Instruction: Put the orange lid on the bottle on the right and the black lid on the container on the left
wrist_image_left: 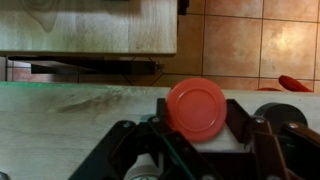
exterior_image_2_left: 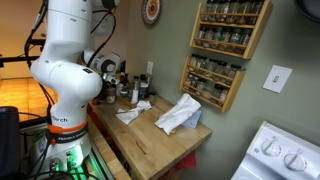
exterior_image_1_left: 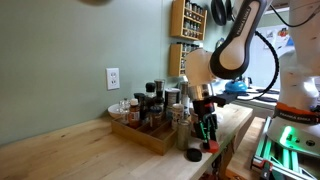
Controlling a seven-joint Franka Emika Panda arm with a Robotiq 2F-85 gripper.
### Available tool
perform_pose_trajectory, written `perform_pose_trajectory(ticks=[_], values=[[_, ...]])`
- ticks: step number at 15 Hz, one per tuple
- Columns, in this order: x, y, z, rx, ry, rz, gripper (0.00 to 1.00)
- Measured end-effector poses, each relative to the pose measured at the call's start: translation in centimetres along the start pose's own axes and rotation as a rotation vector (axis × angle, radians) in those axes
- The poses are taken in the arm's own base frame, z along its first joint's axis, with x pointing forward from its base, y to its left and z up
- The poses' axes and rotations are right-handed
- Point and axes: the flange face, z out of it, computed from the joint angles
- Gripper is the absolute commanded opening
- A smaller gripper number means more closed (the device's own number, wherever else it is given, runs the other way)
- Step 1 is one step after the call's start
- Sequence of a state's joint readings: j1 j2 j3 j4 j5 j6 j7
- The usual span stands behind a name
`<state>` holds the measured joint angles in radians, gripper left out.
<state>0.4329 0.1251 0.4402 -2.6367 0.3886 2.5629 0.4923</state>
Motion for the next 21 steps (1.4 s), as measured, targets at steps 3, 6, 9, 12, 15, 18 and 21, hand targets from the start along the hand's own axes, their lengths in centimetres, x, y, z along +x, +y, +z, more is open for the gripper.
perform_pose_trajectory(ticks=[3,6,9,12,15,18,21], values=[[0.0,0.0,-0.1,0.0,0.001,-0.001,0.35],[-0.6,-0.2,-0.7,-0.01,-0.011,-0.025,0.35],[-1.7,-0.4,-2.1,-0.035,-0.042,-0.085,0.35],[-3.0,-0.3,-4.1,-0.061,-0.07,-0.143,0.35],[-4.0,-0.3,-6.6,-0.074,-0.059,-0.189,0.35],[-4.7,-0.6,-9.4,-0.08,-0.022,-0.228,0.35],[-5.1,-1.0,-11.9,-0.089,0.019,-0.264,0.6]])
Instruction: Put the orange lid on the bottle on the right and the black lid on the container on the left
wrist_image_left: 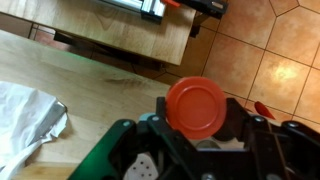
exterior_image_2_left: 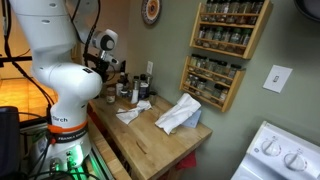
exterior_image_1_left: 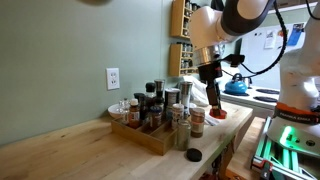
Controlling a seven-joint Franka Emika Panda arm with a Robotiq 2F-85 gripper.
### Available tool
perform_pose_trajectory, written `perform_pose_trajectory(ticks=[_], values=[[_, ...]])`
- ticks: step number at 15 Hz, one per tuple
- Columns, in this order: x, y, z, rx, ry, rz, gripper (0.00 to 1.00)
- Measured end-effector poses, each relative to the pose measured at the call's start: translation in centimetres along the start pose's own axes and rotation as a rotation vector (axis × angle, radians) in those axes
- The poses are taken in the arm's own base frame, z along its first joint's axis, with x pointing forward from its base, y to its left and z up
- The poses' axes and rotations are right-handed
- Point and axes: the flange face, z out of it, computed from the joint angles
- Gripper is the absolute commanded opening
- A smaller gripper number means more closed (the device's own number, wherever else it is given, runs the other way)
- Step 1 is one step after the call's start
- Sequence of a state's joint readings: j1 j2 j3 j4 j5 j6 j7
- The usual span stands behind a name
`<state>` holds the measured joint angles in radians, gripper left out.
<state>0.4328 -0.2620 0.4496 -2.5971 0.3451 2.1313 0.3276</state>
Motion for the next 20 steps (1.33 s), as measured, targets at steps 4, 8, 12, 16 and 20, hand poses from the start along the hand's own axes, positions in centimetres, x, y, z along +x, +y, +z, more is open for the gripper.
perform_pose_trajectory(ticks=[4,8,12,16,20], values=[[-0.1,0.0,-1.1,-0.005,0.02,-0.009,0.35],[0.1,0.1,-1.2,-0.001,0.023,-0.004,0.35],[1.0,0.7,-2.5,-0.011,0.052,-0.004,0.35],[2.0,1.4,-3.2,-0.05,0.077,-0.016,0.35],[2.7,2.2,-2.8,-0.079,0.074,-0.019,0.35]])
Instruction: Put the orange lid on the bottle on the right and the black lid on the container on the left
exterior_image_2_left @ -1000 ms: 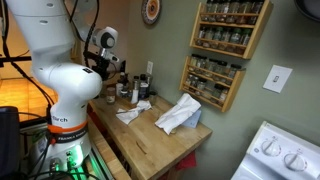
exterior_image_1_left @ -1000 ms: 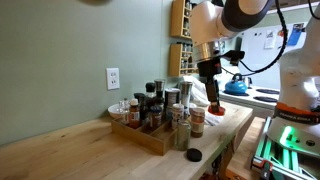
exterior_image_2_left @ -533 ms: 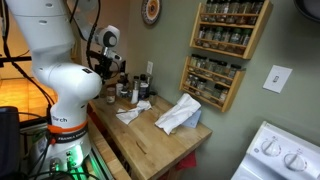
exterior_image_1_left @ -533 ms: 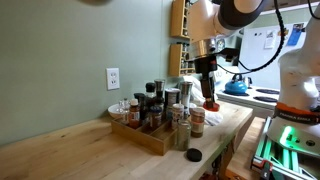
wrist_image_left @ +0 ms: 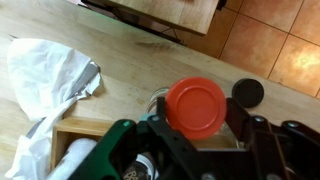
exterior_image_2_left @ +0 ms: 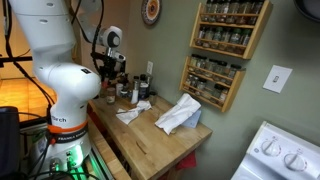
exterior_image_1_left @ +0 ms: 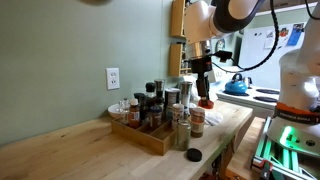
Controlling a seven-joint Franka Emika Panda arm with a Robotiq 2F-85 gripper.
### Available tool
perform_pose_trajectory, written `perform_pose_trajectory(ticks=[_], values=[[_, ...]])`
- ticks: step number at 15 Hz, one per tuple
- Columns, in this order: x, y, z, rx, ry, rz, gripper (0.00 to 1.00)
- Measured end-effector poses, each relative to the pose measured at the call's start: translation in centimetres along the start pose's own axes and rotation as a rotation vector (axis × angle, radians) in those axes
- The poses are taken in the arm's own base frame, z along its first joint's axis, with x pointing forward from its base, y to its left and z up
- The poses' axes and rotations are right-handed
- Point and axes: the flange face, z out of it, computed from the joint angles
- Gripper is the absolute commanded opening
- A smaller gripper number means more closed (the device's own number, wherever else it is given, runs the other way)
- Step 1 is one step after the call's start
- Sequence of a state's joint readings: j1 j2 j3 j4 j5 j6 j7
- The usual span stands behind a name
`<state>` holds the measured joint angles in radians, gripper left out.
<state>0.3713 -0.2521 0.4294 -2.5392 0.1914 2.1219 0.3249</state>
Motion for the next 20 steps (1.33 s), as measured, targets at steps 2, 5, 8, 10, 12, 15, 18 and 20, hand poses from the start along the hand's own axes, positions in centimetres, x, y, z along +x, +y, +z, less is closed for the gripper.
perform_pose_trajectory(ticks=[2,5,8,10,12,15,18,20], values=[[0.3,0.2,0.3,-0.005,0.002,-0.002,0.35],[0.8,0.2,0.6,0.0,0.014,-0.002,0.35],[1.3,0.3,1.0,-0.002,0.023,-0.001,0.35],[1.6,0.7,1.2,-0.012,0.028,0.001,0.35],[1.9,1.1,1.3,-0.023,0.031,0.003,0.35],[2.2,1.6,1.5,-0.035,0.032,0.006,0.35],[2.4,1.7,1.7,-0.039,0.027,0.005,0.35],[2.6,1.6,1.8,-0.038,0.023,0.005,0.35]])
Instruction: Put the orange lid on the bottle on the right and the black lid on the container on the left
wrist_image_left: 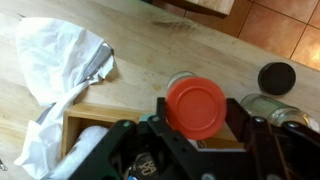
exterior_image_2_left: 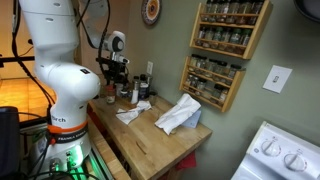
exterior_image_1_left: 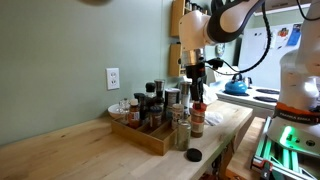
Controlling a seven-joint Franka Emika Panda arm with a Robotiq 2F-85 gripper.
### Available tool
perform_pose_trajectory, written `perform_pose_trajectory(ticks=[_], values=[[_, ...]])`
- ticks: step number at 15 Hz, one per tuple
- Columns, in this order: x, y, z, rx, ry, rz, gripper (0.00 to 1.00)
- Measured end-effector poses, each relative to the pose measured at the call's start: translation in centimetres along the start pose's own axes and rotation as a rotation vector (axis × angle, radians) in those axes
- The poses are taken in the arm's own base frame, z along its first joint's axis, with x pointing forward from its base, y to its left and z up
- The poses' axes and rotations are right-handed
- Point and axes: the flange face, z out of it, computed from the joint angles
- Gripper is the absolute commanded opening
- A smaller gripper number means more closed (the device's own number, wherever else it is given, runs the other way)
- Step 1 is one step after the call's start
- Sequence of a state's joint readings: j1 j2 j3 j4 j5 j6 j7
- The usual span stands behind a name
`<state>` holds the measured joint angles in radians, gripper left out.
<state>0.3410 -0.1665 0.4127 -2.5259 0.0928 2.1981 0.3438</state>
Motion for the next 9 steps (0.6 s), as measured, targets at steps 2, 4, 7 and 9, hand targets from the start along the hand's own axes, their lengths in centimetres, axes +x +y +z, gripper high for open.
perform_pose_trajectory(ticks=[2,4,7,9], values=[[0.18,-0.1,0.06,0.002,-0.003,-0.001,0.35],[0.36,-0.2,0.13,0.004,-0.006,-0.002,0.35],[0.55,-0.28,0.47,0.006,-0.016,-0.003,0.35],[0.68,-0.3,0.77,0.005,-0.023,-0.005,0.35]])
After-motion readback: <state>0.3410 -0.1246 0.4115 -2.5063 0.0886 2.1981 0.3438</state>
